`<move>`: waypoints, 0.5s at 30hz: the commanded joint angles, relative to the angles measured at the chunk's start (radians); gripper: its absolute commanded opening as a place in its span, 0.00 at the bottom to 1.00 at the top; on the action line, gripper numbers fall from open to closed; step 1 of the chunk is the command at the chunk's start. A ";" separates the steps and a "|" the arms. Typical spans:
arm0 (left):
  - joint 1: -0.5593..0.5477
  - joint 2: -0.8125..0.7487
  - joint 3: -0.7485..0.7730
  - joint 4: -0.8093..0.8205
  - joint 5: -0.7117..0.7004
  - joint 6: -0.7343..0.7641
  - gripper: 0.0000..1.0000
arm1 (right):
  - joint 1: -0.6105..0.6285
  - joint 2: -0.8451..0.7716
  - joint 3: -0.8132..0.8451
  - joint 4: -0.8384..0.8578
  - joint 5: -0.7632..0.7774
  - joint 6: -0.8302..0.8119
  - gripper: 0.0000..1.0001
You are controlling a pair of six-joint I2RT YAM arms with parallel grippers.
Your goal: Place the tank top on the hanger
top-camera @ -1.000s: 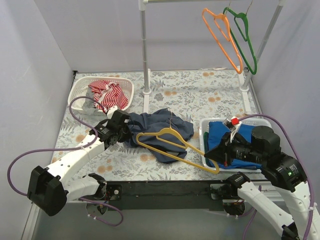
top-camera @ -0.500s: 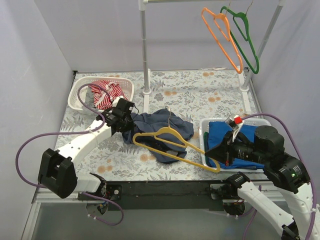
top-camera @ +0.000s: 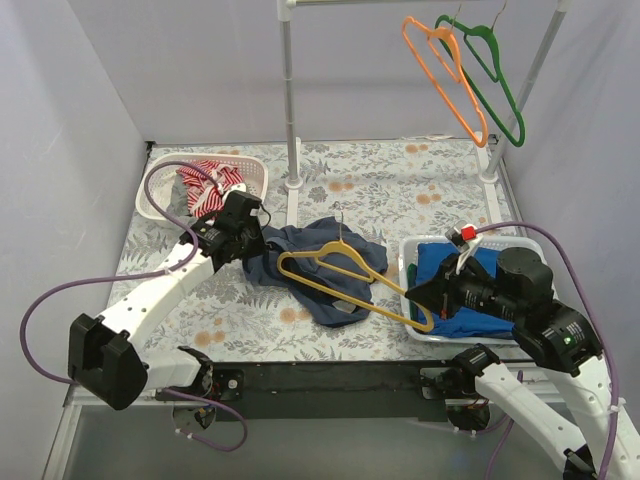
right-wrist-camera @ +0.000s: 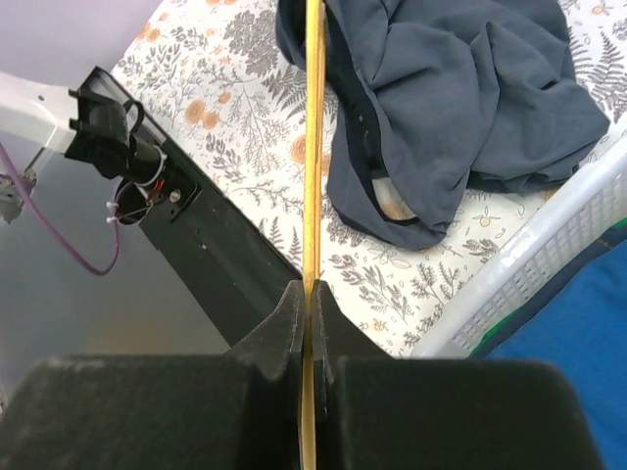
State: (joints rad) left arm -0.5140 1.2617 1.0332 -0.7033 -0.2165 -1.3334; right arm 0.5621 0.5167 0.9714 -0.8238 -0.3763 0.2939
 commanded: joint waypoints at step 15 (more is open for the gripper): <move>0.003 -0.088 0.131 -0.050 0.066 0.065 0.00 | -0.002 -0.011 -0.290 0.612 -0.160 0.096 0.01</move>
State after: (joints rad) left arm -0.5140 1.1915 1.1034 -0.7525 -0.1558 -1.2926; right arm 0.5625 0.5224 0.7250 -0.4438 -0.4633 0.3630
